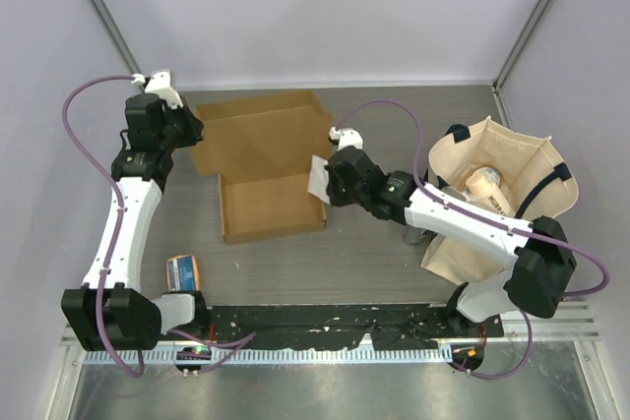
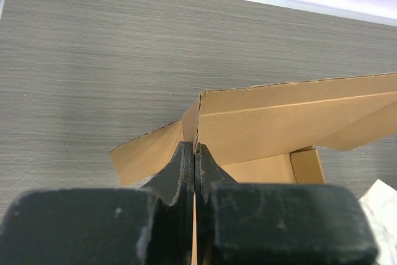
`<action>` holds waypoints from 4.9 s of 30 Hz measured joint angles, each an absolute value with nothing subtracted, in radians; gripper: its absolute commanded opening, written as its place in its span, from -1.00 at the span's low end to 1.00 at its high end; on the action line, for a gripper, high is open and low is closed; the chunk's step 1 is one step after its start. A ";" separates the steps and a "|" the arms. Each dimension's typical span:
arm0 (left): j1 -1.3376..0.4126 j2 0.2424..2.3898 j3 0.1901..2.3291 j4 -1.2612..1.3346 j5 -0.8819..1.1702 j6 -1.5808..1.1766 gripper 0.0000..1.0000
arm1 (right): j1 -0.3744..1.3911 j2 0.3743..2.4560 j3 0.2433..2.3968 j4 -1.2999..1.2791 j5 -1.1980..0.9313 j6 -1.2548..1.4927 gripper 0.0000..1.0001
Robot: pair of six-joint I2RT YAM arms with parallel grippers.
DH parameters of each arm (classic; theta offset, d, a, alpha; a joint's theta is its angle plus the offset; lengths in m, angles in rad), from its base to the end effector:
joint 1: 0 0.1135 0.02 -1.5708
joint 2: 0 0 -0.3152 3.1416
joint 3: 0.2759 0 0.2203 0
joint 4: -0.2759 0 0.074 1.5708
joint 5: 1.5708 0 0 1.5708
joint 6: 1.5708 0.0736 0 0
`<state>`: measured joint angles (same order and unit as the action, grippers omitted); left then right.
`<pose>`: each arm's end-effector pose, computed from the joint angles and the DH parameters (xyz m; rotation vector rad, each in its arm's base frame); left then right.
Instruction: Fold the paper box
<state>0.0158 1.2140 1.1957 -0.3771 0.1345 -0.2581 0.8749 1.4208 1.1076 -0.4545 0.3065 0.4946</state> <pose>0.2587 -0.0058 0.4084 -0.1815 1.9654 -0.2906 0.2073 0.2135 0.3168 -0.2883 2.3011 0.3446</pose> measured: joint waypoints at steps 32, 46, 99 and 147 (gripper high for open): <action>0.034 1.214 1.192 -0.370 0.162 -0.282 -1.00 | 0.926 2.024 1.558 -0.403 0.074 0.234 0.15; 0.041 1.214 1.192 -0.368 0.182 -0.288 -1.00 | 0.634 1.473 1.101 -0.126 0.105 0.130 0.43; 0.043 1.070 1.009 -0.216 0.205 -0.272 0.84 | 0.342 1.824 1.276 0.203 -0.650 -0.039 -0.97; 0.045 1.681 1.233 0.069 0.527 -0.206 -0.95 | 0.350 1.862 1.365 0.152 -0.491 0.020 -0.97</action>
<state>0.0452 1.6814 1.2327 0.0692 0.5266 -0.2058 0.3504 1.8622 1.3651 0.1516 -0.4908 0.0200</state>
